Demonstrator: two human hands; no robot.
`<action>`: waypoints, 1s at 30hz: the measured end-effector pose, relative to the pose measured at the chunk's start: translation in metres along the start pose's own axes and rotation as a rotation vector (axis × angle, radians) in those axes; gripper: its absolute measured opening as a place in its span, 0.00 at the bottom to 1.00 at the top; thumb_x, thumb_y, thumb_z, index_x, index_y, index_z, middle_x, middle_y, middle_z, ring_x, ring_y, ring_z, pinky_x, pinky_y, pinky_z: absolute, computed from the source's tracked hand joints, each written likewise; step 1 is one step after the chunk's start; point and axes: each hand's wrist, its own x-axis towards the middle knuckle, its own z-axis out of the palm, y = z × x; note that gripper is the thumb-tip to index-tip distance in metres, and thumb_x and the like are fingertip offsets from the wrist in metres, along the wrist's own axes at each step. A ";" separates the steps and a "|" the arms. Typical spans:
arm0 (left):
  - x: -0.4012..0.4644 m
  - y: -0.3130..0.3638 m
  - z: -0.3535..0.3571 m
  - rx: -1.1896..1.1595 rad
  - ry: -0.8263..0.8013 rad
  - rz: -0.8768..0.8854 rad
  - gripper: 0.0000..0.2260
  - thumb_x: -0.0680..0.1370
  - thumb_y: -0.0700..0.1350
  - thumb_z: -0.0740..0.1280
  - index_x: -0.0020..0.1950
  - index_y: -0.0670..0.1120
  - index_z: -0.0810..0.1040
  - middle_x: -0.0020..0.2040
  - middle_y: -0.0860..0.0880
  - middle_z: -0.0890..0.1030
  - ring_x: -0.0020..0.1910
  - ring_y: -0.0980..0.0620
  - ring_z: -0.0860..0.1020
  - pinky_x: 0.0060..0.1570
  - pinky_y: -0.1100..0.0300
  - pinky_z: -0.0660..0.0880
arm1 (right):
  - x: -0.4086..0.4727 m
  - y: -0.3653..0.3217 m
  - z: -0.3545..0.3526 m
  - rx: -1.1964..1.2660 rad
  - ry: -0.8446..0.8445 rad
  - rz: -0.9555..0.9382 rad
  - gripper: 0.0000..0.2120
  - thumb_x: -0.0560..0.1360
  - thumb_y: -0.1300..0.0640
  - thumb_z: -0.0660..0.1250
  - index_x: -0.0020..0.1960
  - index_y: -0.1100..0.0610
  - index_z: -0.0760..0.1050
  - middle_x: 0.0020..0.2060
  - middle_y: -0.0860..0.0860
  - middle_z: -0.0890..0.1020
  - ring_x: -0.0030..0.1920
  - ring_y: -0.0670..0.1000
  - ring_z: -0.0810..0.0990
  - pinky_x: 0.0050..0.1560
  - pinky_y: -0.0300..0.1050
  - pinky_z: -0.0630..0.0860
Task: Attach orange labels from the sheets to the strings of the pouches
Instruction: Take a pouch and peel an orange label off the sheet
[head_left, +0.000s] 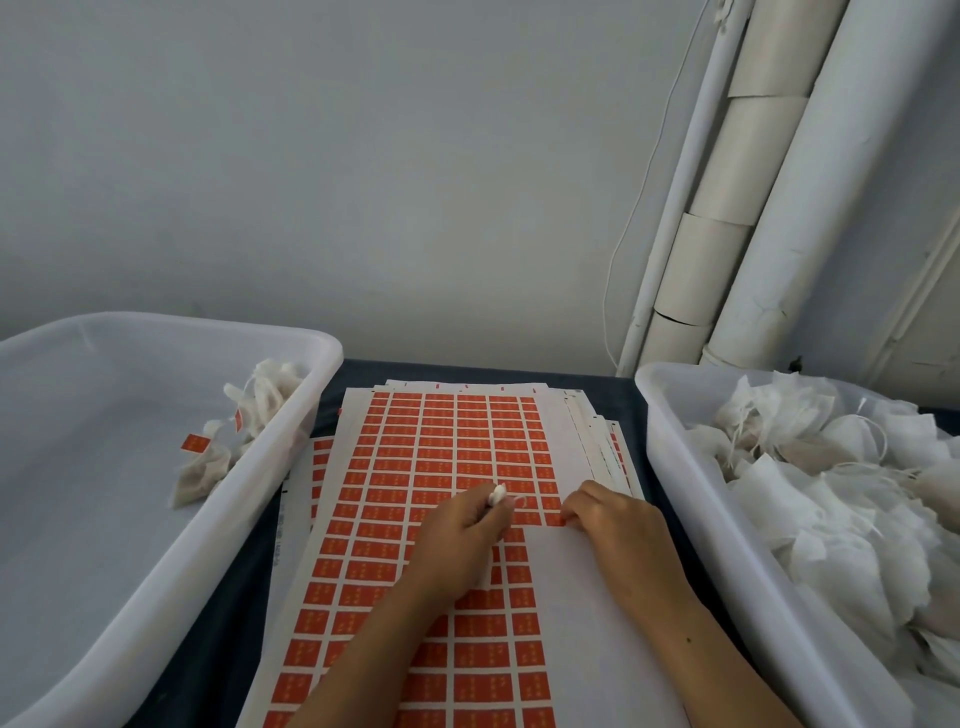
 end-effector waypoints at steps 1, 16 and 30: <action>0.000 0.000 0.000 0.003 0.001 0.004 0.15 0.80 0.54 0.58 0.36 0.50 0.73 0.33 0.53 0.77 0.34 0.55 0.75 0.39 0.65 0.71 | 0.000 0.000 -0.001 0.009 0.002 -0.011 0.17 0.74 0.43 0.63 0.60 0.47 0.75 0.60 0.42 0.78 0.55 0.44 0.79 0.62 0.34 0.68; 0.001 -0.002 0.002 0.019 0.010 0.009 0.15 0.80 0.53 0.58 0.36 0.50 0.72 0.32 0.54 0.76 0.33 0.57 0.74 0.38 0.66 0.70 | 0.005 0.002 -0.002 -0.001 -0.041 -0.069 0.16 0.76 0.44 0.61 0.61 0.49 0.73 0.61 0.43 0.76 0.58 0.43 0.75 0.62 0.32 0.66; 0.002 -0.002 0.001 0.009 0.002 0.041 0.15 0.81 0.53 0.58 0.36 0.50 0.73 0.33 0.53 0.76 0.34 0.56 0.75 0.39 0.65 0.72 | 0.004 -0.011 0.008 -0.269 -0.109 -0.179 0.22 0.78 0.50 0.62 0.71 0.52 0.64 0.66 0.50 0.73 0.61 0.51 0.75 0.63 0.44 0.70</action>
